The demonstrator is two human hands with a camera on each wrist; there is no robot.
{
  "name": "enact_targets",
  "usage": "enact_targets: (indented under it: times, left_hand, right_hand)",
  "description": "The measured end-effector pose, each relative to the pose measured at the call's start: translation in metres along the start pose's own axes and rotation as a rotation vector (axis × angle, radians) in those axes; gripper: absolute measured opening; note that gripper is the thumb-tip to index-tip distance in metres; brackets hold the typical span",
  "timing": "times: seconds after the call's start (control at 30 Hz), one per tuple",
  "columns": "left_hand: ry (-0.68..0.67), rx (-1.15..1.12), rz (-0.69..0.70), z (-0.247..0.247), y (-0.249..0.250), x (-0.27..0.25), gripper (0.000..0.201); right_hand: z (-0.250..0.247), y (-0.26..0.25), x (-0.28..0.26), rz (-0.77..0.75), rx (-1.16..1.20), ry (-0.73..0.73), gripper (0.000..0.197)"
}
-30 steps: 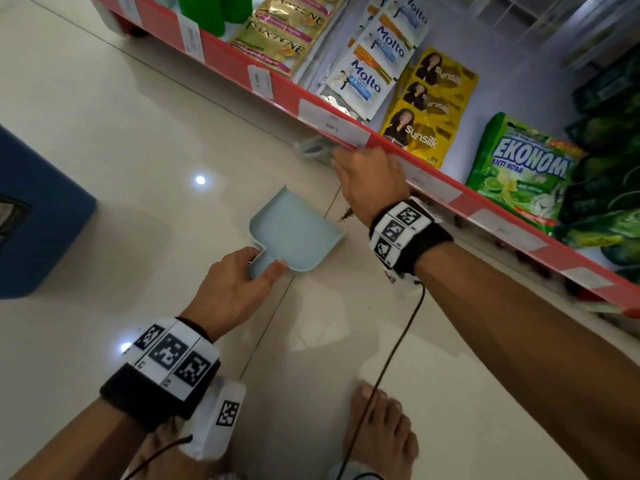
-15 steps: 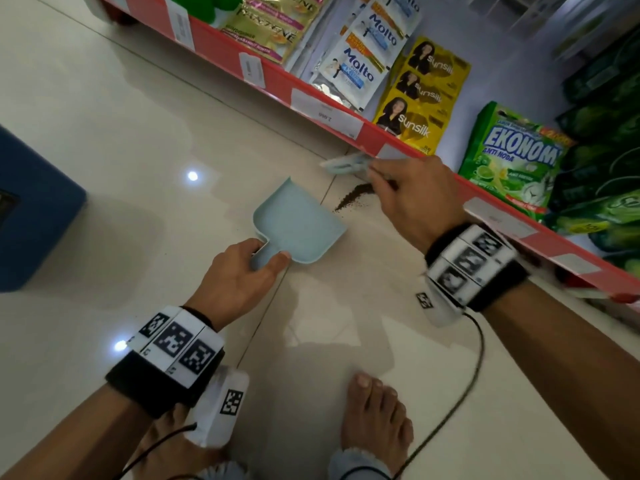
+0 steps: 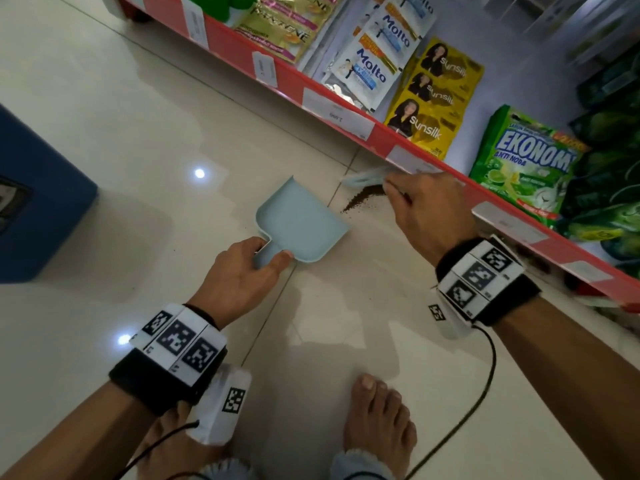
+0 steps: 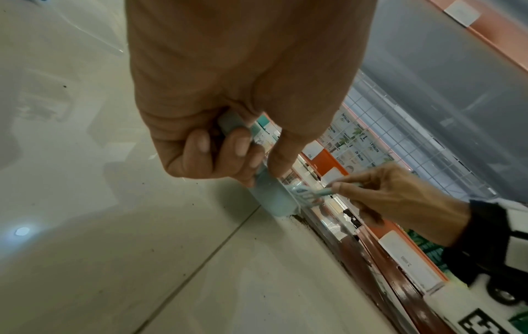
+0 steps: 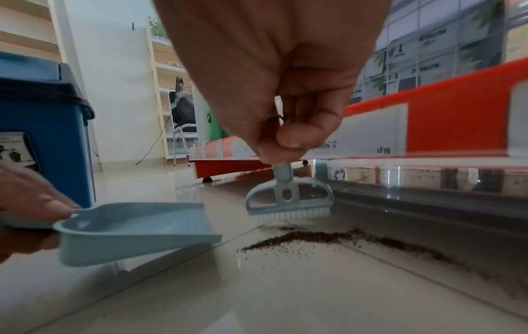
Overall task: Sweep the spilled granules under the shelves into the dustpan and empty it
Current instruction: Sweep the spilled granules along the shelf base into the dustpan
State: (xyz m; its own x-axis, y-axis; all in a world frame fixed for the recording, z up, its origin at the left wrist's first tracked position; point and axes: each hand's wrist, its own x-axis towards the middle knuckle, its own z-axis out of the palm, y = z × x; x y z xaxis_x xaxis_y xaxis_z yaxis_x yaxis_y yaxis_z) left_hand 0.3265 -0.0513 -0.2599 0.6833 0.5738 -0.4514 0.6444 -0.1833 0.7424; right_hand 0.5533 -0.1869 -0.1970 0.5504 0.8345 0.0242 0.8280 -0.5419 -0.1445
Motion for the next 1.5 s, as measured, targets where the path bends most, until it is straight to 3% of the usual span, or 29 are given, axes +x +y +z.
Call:
enact_targets:
  times: [0.13, 0.23, 0.37, 0.57, 0.67, 0.77, 0.93, 1.07, 1.23, 1.37, 1.5]
  left_hand:
    - [-0.025, 0.004, 0.024, 0.007, 0.007, 0.002, 0.039]
    - [-0.033, 0.027, 0.047, 0.008, 0.008, 0.001, 0.039]
    - [-0.012, 0.05, 0.032, 0.004, 0.002, -0.001, 0.04]
    - [-0.03, 0.033, 0.031, 0.007, 0.002, -0.003, 0.037]
    - [-0.051, 0.025, 0.035, 0.009, 0.009, -0.004, 0.037]
    - [-0.052, 0.041, 0.034, 0.007, 0.011, -0.005, 0.037]
    - [-0.032, 0.035, 0.008, -0.001, 0.007, -0.006, 0.04]
    - [-0.027, 0.011, -0.002, -0.001, 0.003, -0.006, 0.039]
    - [-0.05, 0.005, -0.018, 0.002, 0.005, -0.004, 0.038]
    - [-0.044, 0.019, -0.021, -0.001, 0.004, -0.003, 0.037]
    - [-0.037, -0.005, -0.045, -0.005, 0.002, -0.006, 0.039]
  right_hand:
    - [0.006, -0.008, 0.021, -0.018, -0.003, 0.027, 0.029]
    - [0.017, -0.011, 0.025, 0.017, -0.117, -0.057, 0.025]
    - [0.007, 0.007, 0.0, 0.073, -0.087, -0.179, 0.028]
    - [-0.019, -0.001, -0.003, -0.053, 0.08, -0.002, 0.027]
    - [-0.004, -0.016, 0.024, -0.036, 0.054, -0.035, 0.03]
    - [0.013, -0.021, 0.039, 0.01, -0.116, -0.106, 0.028]
    - [0.002, 0.0, 0.01, 0.037, -0.121, -0.223, 0.029]
    - [-0.019, -0.009, 0.008, -0.069, -0.02, -0.124, 0.029]
    - [0.003, -0.057, 0.059, -0.16, -0.065, -0.087, 0.031]
    - [0.031, -0.075, 0.09, -0.118, -0.138, -0.126, 0.027]
    - [0.025, -0.063, 0.075, -0.058, -0.154, -0.175, 0.022]
